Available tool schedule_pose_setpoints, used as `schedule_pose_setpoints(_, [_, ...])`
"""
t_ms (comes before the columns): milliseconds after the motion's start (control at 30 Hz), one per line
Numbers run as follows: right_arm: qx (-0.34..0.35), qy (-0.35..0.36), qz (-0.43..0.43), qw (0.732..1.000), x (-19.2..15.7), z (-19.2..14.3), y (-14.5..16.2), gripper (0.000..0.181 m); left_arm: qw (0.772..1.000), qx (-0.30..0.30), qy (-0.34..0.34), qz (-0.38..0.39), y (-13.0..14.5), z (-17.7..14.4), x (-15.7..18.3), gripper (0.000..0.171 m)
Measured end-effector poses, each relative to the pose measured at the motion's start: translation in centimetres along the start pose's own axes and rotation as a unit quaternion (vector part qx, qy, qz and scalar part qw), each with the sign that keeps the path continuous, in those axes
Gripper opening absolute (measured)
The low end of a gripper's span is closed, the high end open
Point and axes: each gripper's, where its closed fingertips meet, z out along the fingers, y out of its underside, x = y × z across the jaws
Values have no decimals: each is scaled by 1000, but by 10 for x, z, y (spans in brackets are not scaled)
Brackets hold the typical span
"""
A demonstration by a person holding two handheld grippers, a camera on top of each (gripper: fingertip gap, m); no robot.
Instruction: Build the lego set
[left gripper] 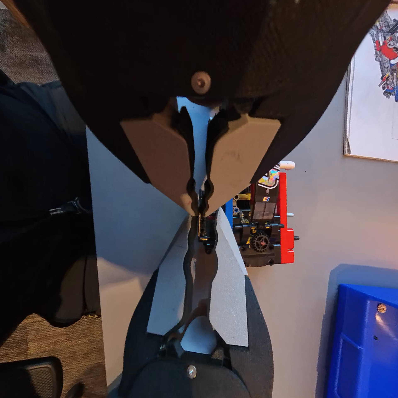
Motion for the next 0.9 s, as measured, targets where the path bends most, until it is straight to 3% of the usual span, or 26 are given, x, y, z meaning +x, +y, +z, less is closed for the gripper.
schedule_pose_setpoints(133, [12,2,0,1000,1,-1,-3,15,1000,10,-7,-8,-1,-2,-1,0])
schedule_pose_setpoints(233, [16,3,-7,1000,1,-4,-5,31,999,-12,-31,-8,8,-1,-8,0])
schedule_pose_setpoints(400, [16,24,8,1000,16,-18,-1,27,1000,-12,-24,-9,14,-1,-6,0])
schedule_pose_setpoints(533, [9,2,81,997,24,-20,8,75,1000,-10,-5,-13,15,4,-4,0])
schedule_pose_setpoints(733, [-44,35,23,998,45,-20,23,82,1000,-21,8,-20,20,9,-7,0])
schedule_pose_setpoints(833, [-41,-31,40,998,42,-22,19,97,999,-24,18,-24,17,9,-5,0])
schedule_pose_setpoints(900, [-69,-92,64,991,33,-14,23,98,999,-34,15,-25,20,11,-8,0])
